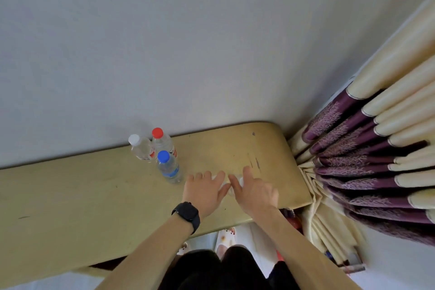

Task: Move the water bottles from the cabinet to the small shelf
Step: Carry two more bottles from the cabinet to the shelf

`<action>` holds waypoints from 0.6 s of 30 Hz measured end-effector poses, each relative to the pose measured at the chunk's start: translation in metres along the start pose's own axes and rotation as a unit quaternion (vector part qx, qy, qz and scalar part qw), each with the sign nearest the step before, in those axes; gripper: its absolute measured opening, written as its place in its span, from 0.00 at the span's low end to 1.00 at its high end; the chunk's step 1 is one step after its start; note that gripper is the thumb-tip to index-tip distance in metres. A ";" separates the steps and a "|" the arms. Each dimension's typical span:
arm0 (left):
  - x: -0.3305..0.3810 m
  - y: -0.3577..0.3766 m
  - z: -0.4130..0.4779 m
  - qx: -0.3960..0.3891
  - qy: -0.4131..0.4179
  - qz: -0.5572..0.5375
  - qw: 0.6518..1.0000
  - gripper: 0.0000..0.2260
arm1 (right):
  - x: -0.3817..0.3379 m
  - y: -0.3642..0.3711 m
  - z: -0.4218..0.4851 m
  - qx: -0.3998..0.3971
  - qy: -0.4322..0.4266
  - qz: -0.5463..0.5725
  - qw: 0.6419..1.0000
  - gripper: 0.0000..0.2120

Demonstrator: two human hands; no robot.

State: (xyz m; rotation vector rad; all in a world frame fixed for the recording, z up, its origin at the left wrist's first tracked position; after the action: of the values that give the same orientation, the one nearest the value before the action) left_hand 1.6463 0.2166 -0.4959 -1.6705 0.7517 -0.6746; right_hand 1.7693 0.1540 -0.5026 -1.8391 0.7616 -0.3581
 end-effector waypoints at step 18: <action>0.098 0.042 -0.107 0.125 0.389 0.060 0.911 0.14 | 0.119 0.119 -0.266 0.153 0.243 0.236 0.928 0.10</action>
State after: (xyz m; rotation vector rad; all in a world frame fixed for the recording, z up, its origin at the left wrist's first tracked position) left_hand 1.6216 0.0683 -0.5104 -1.0793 1.2500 -1.3170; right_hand 1.6674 -0.1433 -0.5194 -1.2270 1.3719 -0.5864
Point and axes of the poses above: each hand's wrist, its own z-axis towards the middle knuckle, its own y-axis out of the palm, x = y × z, the point moved 9 cm from there along z, towards the middle knuckle, and after that the axes turned 6 degrees about y, right-handed, at the moved point
